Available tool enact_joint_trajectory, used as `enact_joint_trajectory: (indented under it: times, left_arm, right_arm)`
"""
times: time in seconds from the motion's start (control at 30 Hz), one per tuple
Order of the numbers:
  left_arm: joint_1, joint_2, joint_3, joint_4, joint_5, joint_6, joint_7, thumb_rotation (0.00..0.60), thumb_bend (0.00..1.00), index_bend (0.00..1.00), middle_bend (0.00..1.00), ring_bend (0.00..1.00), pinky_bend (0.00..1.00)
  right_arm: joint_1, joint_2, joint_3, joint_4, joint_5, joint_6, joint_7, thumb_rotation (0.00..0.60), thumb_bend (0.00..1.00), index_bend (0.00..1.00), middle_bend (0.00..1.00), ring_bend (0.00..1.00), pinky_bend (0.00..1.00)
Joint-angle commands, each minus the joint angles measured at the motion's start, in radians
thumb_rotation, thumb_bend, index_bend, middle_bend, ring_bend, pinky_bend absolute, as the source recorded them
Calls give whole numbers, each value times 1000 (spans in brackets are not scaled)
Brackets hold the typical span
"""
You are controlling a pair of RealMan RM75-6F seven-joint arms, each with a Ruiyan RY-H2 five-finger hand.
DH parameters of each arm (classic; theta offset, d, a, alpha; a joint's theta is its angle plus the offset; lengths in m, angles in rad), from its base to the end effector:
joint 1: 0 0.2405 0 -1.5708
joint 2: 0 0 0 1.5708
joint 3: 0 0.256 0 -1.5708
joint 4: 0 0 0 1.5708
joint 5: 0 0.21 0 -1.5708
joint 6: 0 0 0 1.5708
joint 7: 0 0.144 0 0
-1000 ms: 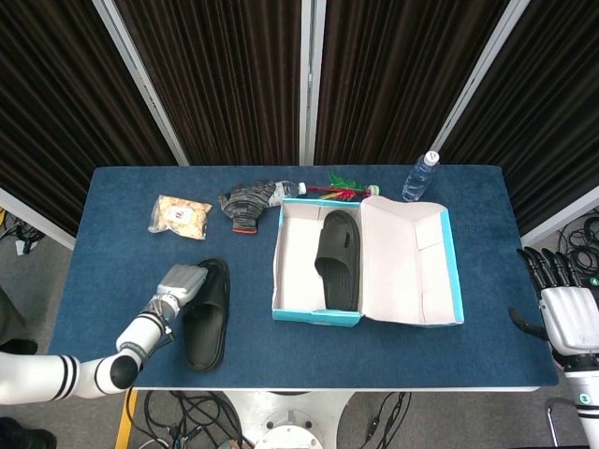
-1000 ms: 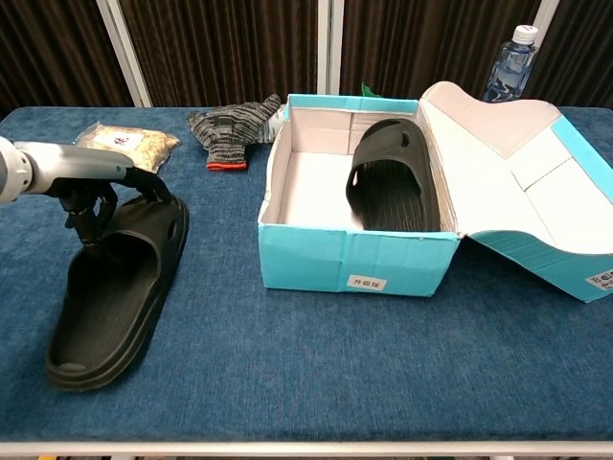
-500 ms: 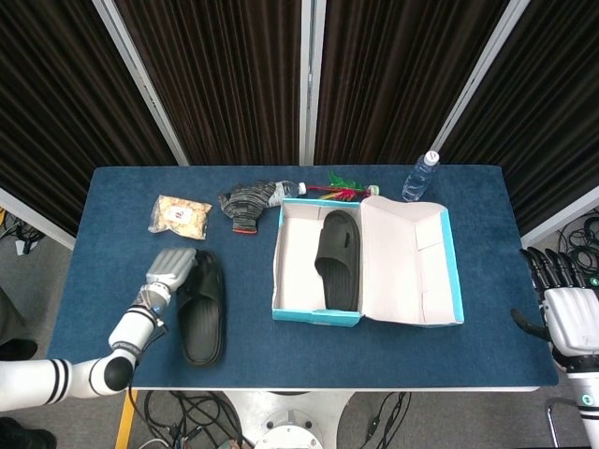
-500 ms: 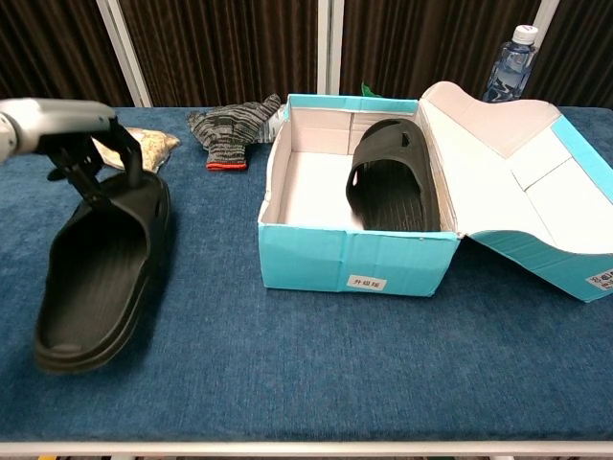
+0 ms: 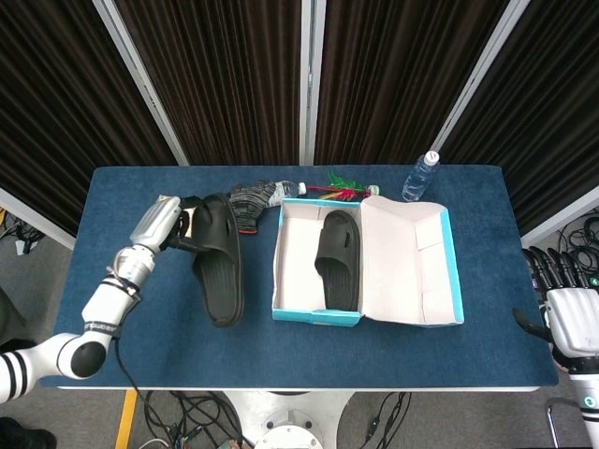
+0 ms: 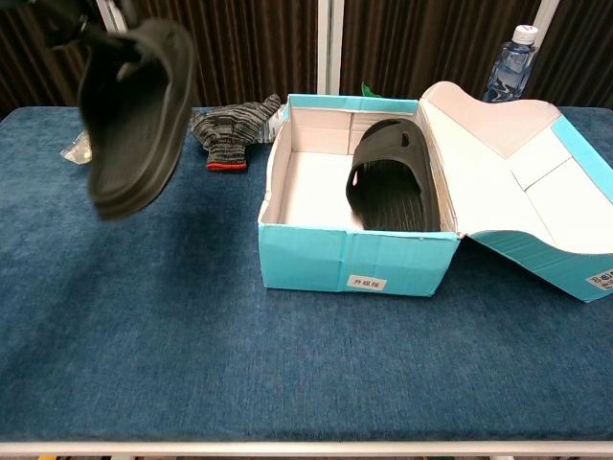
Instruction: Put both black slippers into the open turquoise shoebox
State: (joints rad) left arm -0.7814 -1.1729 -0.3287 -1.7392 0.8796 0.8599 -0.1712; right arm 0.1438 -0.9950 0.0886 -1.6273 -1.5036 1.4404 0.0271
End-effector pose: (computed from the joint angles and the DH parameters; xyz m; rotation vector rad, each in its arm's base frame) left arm -0.1259 0.3785 0.0999 -1.5055 -1.4935 -1.2603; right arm -0.3026 -0.2077 0.1974 1.4420 -0.8029 0.8955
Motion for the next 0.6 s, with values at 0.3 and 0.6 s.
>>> enact_joint_trajectory:
  times: [0.3,0.6]
  left_arm:
    - [-168,-232,-142,252,160,-178,-284,600,0,536,517,737,778]
    - [-303,-431,-143,491,259,-227,-371,600,0,536,514,725,730]
  right_arm:
    - [-6,13,0,-21,5,6,-20,600,141,0,78,0,0]
    - [-4,19,2,-39,15,-3,-43,600,142,0,78,0,0]
